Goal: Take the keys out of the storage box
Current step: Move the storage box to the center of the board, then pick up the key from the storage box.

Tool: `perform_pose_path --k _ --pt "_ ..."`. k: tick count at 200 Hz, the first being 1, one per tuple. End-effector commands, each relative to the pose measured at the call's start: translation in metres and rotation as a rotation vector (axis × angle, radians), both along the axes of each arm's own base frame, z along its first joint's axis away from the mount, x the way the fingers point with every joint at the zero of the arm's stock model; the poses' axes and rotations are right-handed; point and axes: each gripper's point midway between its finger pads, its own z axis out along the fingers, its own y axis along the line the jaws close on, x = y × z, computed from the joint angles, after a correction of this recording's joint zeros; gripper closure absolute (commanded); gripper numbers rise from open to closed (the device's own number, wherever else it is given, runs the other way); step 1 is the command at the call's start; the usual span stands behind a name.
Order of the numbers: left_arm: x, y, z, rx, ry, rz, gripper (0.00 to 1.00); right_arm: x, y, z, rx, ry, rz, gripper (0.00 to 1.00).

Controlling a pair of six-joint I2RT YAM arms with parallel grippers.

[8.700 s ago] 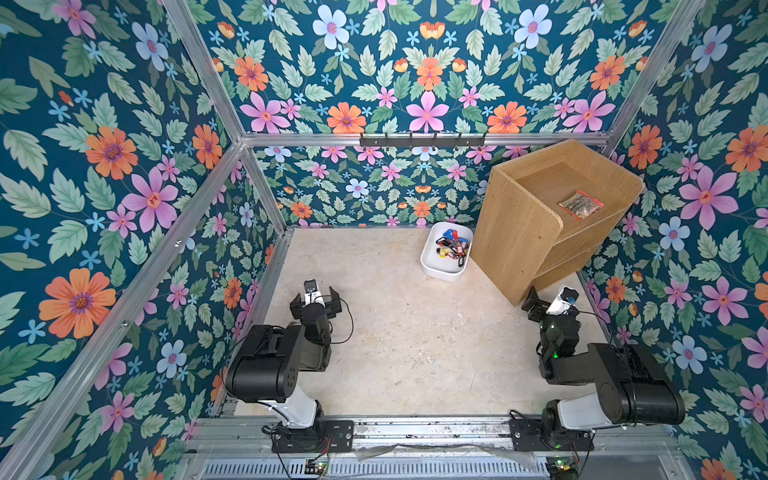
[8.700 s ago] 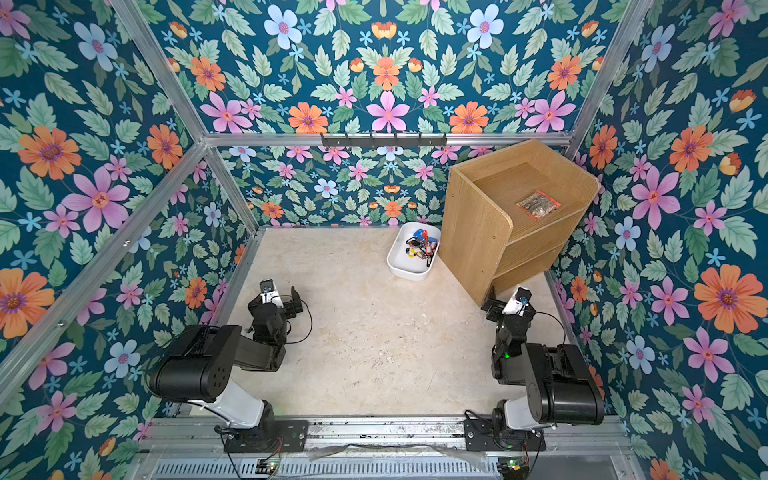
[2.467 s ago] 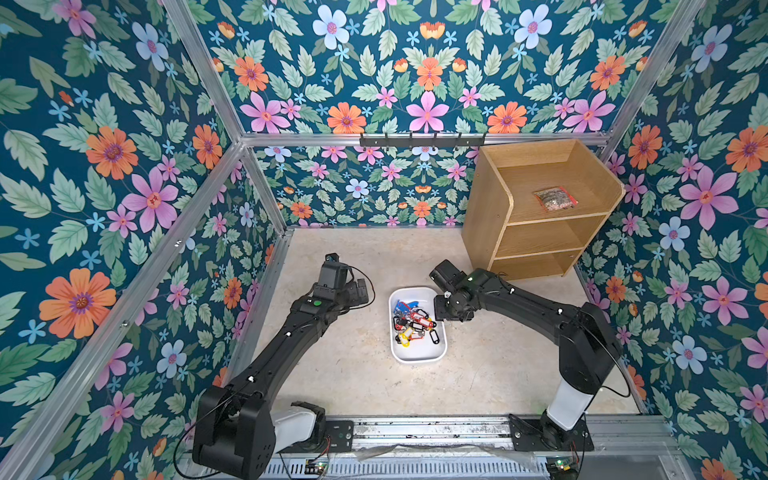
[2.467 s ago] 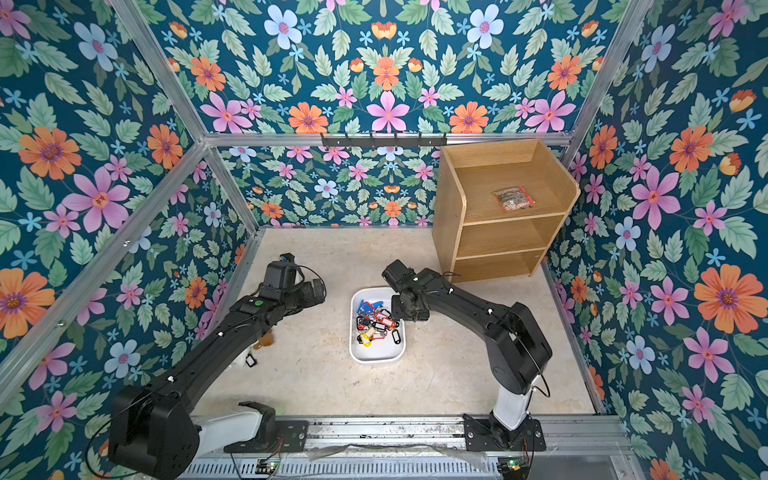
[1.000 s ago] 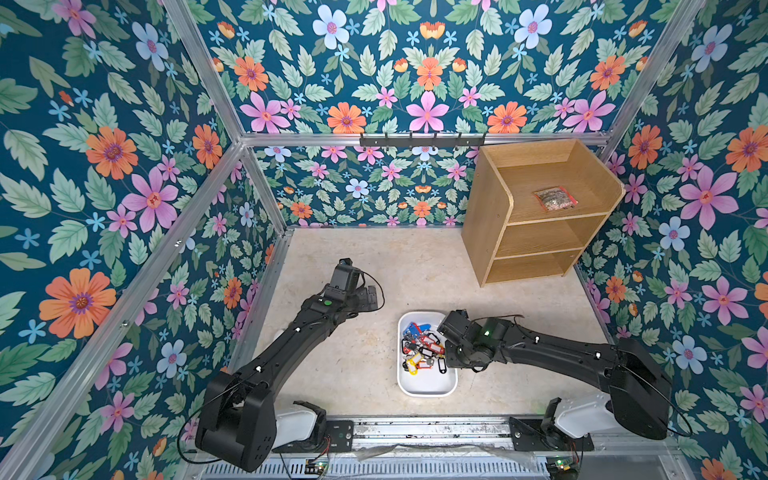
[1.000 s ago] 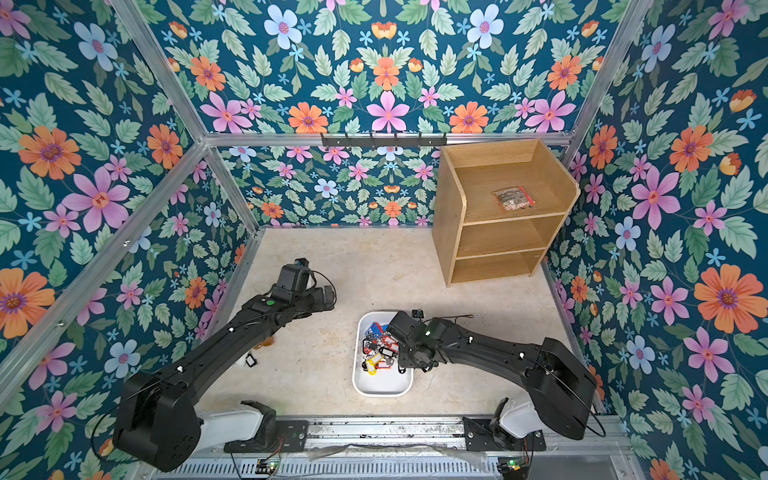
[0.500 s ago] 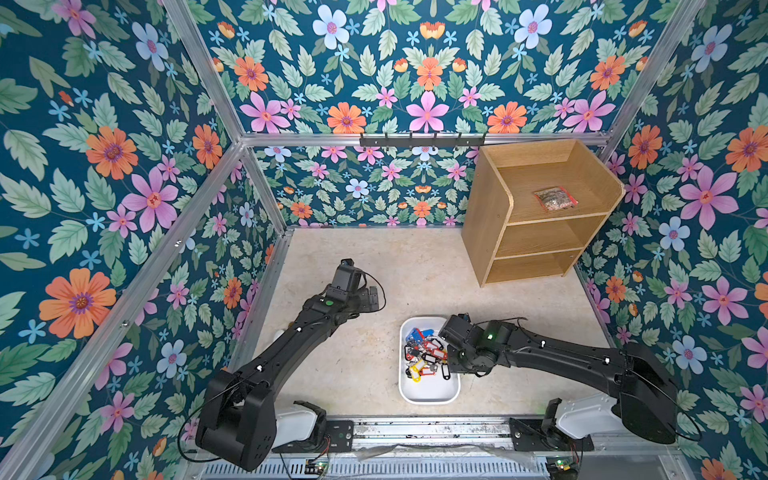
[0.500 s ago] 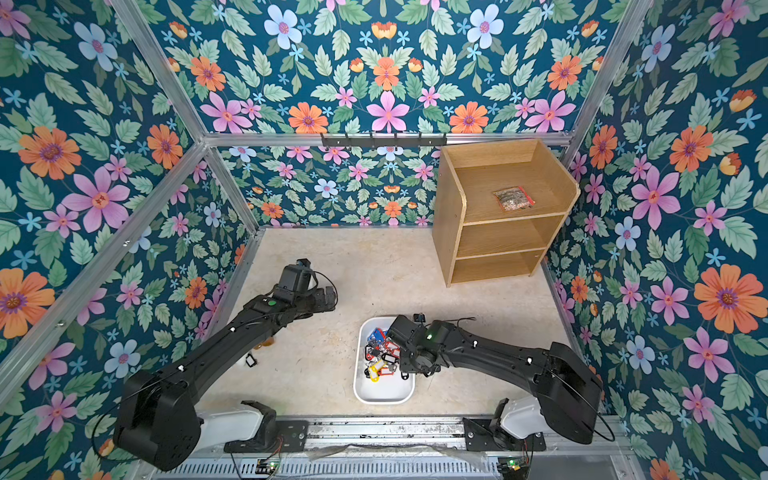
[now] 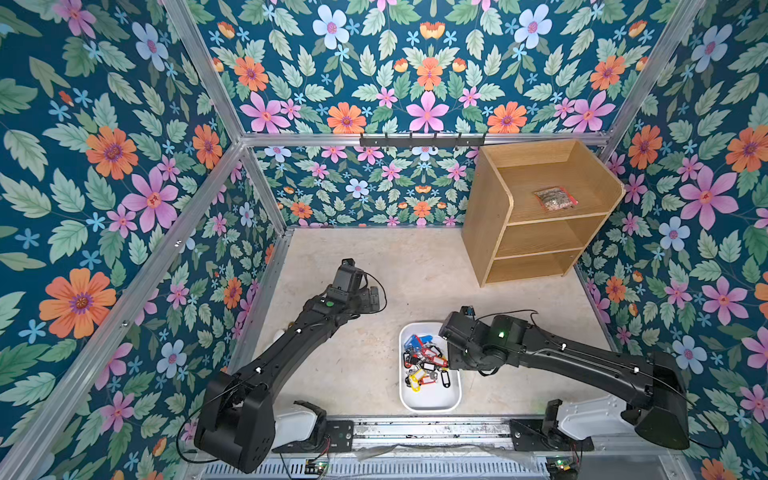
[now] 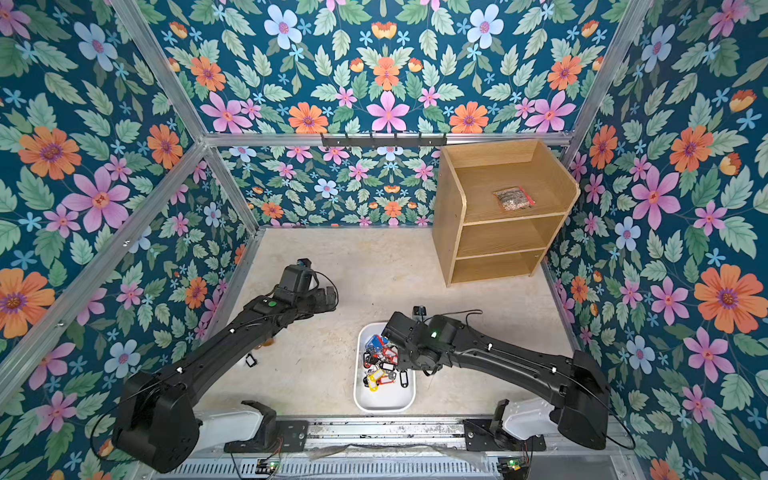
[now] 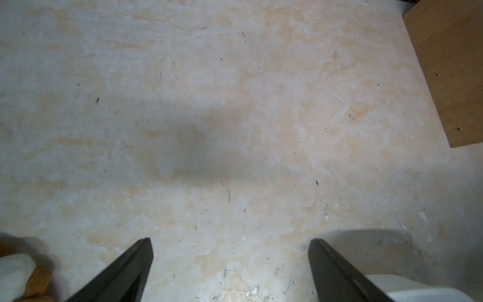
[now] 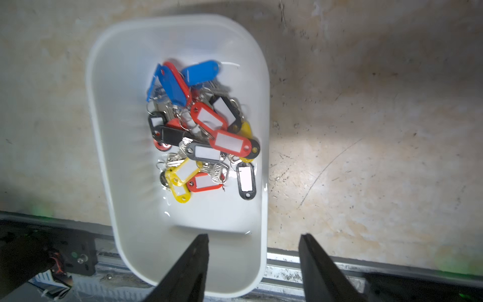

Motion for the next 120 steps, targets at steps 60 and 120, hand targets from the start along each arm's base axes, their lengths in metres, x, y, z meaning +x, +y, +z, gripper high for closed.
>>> perform_pose_path --k 60,120 --pt "0.001 0.005 0.005 0.022 -0.003 0.026 0.01 0.037 0.072 -0.045 -0.101 -0.003 0.259 0.66" --pt "-0.001 -0.009 0.000 -0.023 0.030 -0.030 0.01 0.062 0.061 -0.075 -0.068 0.051 0.267 0.67"
